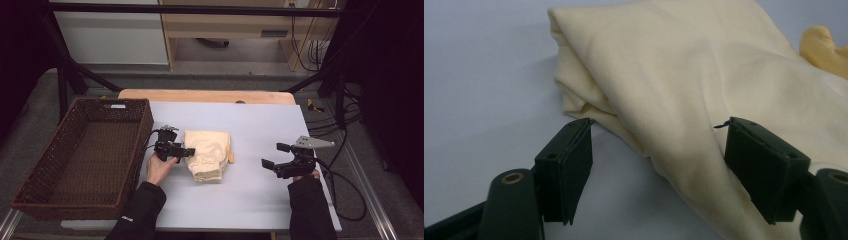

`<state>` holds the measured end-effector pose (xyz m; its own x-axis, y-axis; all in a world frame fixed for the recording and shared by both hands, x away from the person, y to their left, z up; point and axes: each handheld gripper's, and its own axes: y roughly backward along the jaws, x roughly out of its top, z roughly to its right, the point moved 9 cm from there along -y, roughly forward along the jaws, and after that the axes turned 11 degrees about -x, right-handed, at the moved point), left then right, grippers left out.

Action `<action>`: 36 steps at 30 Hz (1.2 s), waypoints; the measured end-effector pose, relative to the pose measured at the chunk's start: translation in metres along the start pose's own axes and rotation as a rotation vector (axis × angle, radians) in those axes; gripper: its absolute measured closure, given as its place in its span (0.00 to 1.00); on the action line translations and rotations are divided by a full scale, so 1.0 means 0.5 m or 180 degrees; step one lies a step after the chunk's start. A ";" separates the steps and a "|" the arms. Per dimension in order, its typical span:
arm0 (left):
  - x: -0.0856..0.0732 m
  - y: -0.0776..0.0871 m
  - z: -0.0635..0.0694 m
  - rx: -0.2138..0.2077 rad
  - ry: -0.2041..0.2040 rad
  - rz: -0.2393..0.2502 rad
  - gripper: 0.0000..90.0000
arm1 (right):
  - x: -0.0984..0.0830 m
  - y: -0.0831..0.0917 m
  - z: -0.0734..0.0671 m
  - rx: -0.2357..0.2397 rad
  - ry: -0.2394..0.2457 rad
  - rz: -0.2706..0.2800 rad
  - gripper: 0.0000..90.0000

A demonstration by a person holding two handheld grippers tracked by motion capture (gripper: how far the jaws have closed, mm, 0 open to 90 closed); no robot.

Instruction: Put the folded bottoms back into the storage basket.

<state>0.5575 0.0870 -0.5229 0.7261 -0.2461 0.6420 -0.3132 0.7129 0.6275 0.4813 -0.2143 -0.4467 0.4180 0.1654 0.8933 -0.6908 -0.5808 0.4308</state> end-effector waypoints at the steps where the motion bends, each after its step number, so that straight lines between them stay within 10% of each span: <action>1: 0.000 0.000 0.000 0.0000 0.0000 0.0000 0.31 | 0.000 0.000 0.000 0.0000 0.0000 0.0000 0.04; 36: -0.011 -0.034 0.011 -0.0544 0.0477 0.0150 0.59 | 0.000 -0.002 -0.002 0.0018 -0.0021 -0.0009 0.04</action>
<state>0.5556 0.0725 -0.5346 0.8000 -0.1187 0.5881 -0.2498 0.8253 0.5065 0.4813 -0.2132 -0.4469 0.4237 0.1619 0.8912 -0.6862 -0.5848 0.4325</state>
